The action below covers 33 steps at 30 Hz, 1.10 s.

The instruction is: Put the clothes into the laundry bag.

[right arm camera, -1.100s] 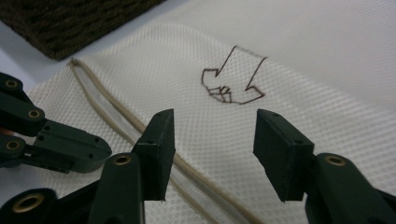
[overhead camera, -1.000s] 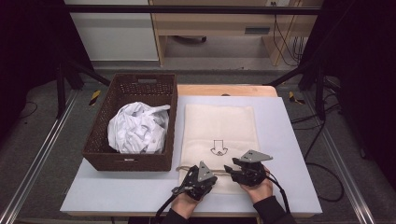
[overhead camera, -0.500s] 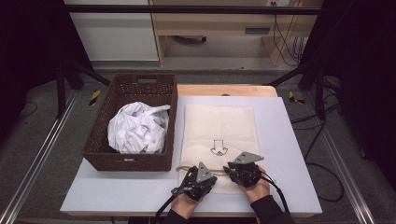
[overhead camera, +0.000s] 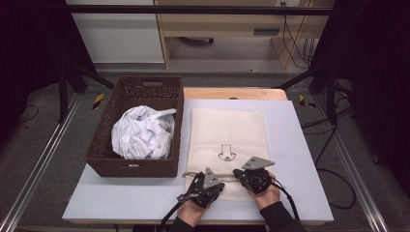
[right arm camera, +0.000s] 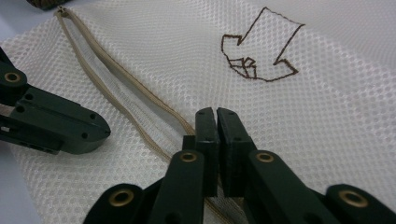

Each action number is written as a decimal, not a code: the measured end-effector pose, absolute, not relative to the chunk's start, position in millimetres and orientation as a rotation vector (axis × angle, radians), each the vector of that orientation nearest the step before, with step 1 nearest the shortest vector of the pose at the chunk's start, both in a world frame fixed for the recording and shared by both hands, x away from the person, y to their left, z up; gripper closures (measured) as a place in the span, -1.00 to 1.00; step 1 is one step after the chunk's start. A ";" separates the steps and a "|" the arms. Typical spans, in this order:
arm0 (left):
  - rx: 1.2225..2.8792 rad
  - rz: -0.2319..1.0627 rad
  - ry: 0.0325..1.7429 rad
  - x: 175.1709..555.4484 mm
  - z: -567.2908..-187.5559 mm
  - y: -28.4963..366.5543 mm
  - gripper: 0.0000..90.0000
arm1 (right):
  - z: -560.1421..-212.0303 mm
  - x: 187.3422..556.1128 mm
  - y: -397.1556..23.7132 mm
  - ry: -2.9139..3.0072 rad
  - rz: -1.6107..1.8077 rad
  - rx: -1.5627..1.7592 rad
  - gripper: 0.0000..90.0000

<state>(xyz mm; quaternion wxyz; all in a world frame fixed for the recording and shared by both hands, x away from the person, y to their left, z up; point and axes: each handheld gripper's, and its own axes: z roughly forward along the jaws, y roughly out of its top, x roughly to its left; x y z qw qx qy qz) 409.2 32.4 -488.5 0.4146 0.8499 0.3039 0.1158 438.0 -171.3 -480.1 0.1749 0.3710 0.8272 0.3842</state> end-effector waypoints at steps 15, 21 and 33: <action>2.143 0.303 0.758 408.3 -488.3 31.9 0.98 | -487.1 438.3 -172.9 2.304 1.058 1.067 0.61; 2.143 0.301 0.757 408.4 -488.2 32.1 0.98 | -484.9 439.5 -172.8 2.293 1.028 1.091 0.91; 2.099 0.428 0.754 411.3 -460.6 37.4 0.52 | -464.2 436.3 -180.6 2.235 1.132 1.038 0.92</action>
